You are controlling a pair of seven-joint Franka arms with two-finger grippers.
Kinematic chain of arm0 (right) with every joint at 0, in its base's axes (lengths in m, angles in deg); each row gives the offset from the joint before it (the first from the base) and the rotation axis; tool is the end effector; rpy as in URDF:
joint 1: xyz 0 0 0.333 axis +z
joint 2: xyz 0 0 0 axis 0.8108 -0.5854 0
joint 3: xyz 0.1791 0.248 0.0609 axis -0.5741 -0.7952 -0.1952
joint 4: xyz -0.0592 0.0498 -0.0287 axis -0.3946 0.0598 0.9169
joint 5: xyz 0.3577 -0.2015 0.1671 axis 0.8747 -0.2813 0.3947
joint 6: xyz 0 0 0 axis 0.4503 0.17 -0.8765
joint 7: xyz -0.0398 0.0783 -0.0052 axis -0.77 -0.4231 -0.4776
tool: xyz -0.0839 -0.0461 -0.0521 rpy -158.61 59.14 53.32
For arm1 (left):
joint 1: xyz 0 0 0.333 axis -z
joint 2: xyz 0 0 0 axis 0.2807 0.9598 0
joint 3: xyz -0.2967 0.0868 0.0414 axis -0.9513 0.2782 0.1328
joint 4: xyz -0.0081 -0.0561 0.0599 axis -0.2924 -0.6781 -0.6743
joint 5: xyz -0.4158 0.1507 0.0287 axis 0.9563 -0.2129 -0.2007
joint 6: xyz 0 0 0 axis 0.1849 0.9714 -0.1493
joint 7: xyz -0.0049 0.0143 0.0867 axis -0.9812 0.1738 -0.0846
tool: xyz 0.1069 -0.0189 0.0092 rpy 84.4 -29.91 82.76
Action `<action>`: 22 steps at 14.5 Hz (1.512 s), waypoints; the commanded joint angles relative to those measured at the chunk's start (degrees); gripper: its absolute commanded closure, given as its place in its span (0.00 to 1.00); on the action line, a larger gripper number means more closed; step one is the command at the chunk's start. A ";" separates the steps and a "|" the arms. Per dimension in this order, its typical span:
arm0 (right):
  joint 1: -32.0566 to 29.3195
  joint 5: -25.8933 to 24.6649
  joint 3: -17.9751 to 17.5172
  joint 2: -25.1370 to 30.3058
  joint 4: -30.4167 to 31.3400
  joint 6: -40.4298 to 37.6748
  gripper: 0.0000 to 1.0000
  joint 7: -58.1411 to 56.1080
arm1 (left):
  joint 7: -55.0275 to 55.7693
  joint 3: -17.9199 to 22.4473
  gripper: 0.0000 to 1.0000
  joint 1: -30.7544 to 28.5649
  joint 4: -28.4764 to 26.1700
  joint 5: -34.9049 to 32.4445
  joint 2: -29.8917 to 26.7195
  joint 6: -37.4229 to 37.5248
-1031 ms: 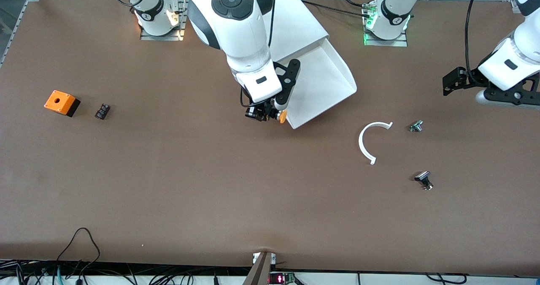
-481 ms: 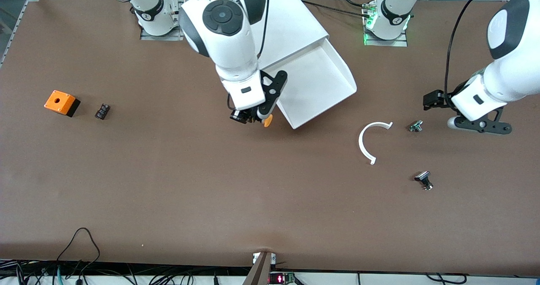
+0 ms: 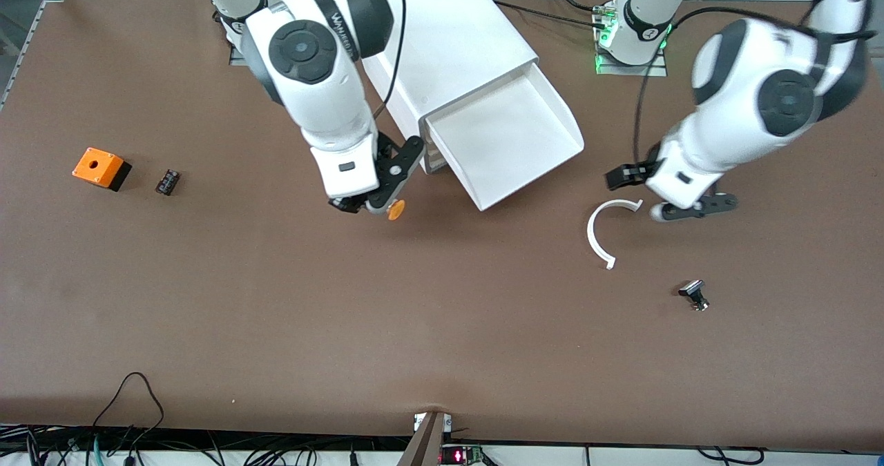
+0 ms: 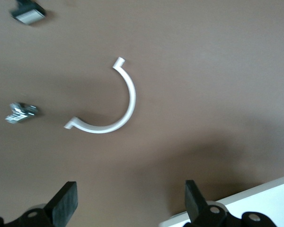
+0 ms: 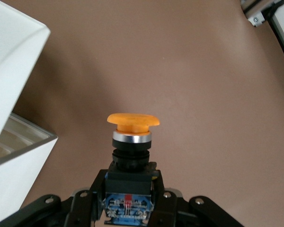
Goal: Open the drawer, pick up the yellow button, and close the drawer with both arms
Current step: 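Push the drawer shut with the left gripper while the right gripper withdraws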
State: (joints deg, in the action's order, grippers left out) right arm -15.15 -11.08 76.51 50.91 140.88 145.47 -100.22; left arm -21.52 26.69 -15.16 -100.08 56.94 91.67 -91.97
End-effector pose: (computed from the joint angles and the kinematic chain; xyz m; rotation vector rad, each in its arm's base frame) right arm 0.6308 0.4179 0.4789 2.7303 1.5308 0.1137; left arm 0.6080 -0.1902 0.4065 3.0400 0.3815 -0.2182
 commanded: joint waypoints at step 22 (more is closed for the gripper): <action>-17.65 -3.49 -1.15 9.36 35.23 15.01 0.62 26.15 | 24.93 -21.87 0.01 2.55 -18.26 13.95 -0.68 -19.57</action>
State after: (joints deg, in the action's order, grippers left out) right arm -29.79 -13.29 76.70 55.17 168.01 156.78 -74.17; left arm 2.22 7.59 -12.49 -116.81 68.96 93.89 -113.34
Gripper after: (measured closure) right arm 0.586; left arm 0.004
